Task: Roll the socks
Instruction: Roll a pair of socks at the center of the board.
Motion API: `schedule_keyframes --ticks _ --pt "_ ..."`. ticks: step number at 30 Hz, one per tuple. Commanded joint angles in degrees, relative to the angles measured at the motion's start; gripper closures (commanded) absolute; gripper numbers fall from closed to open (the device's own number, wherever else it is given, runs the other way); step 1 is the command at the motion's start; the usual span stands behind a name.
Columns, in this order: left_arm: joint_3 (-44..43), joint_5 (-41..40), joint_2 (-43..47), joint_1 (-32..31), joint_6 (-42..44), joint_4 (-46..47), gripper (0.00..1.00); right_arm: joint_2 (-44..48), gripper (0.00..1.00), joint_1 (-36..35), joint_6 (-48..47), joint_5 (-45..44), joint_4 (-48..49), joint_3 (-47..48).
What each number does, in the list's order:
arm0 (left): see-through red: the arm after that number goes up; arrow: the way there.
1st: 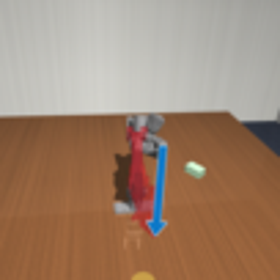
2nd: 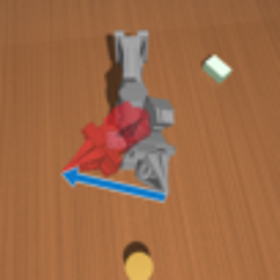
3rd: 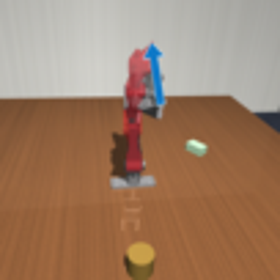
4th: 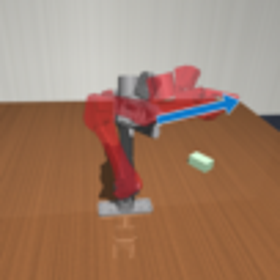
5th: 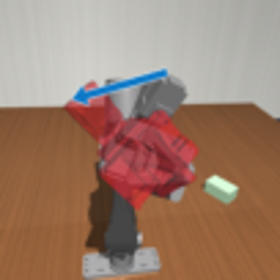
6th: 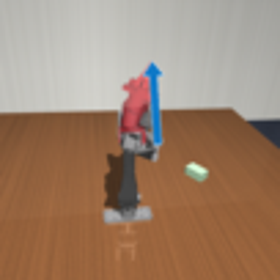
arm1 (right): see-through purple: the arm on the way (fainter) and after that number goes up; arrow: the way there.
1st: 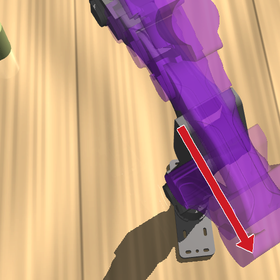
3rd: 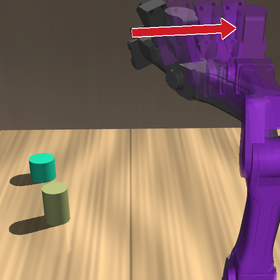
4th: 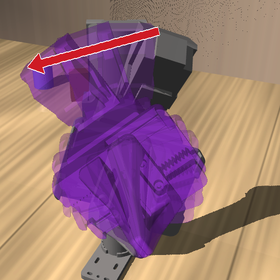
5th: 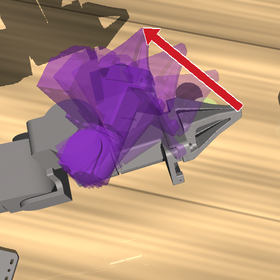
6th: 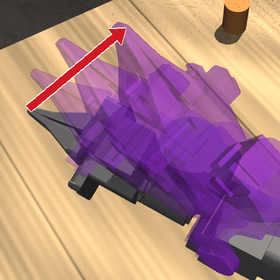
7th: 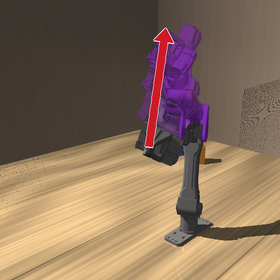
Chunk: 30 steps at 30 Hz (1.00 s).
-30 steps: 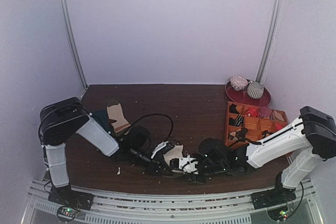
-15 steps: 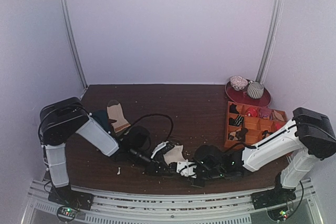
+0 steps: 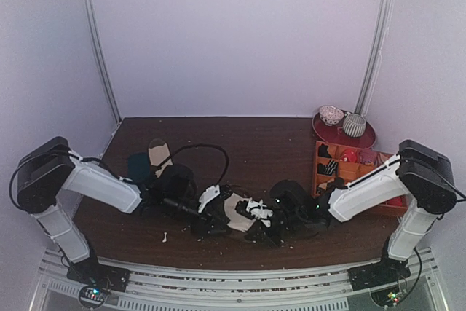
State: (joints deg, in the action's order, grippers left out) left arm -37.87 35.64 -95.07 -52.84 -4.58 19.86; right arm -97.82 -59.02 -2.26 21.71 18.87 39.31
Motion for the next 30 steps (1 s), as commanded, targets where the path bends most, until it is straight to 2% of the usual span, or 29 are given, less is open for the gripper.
schedule_keyframes --ticks 1,5,6,8,11,20,30 --pt "6.5 -5.8 4.5 -1.3 9.8 12.2 0.57 -8.7 0.95 6.1 5.4 13.1 -25.3 7.7" --pt "7.6 -6.2 1.7 -1.8 14.1 16.3 0.55 -16.0 0.95 11.7 6.8 24.3 -33.1 13.6" --pt "7.3 -6.7 0.3 -1.7 15.0 16.8 0.55 -16.9 0.95 12.6 6.8 25.6 -33.7 14.0" --pt "6.5 -8.1 -2.5 -1.8 16.6 18.0 0.47 -18.9 0.95 13.8 5.5 27.9 -35.7 15.0" --pt "5.8 -9.1 -5.1 -1.8 18.2 20.7 0.45 -21.0 0.95 14.6 4.8 32.4 -36.8 15.7" --pt "2.4 -8.3 -8.3 -1.7 22.6 18.1 0.43 -24.4 0.95 15.6 1.6 34.8 -42.8 18.6" --pt "3.6 -5.5 -10.1 -4.2 20.8 16.1 0.46 -24.9 0.96 16.7 2.8 35.2 -42.1 19.0"
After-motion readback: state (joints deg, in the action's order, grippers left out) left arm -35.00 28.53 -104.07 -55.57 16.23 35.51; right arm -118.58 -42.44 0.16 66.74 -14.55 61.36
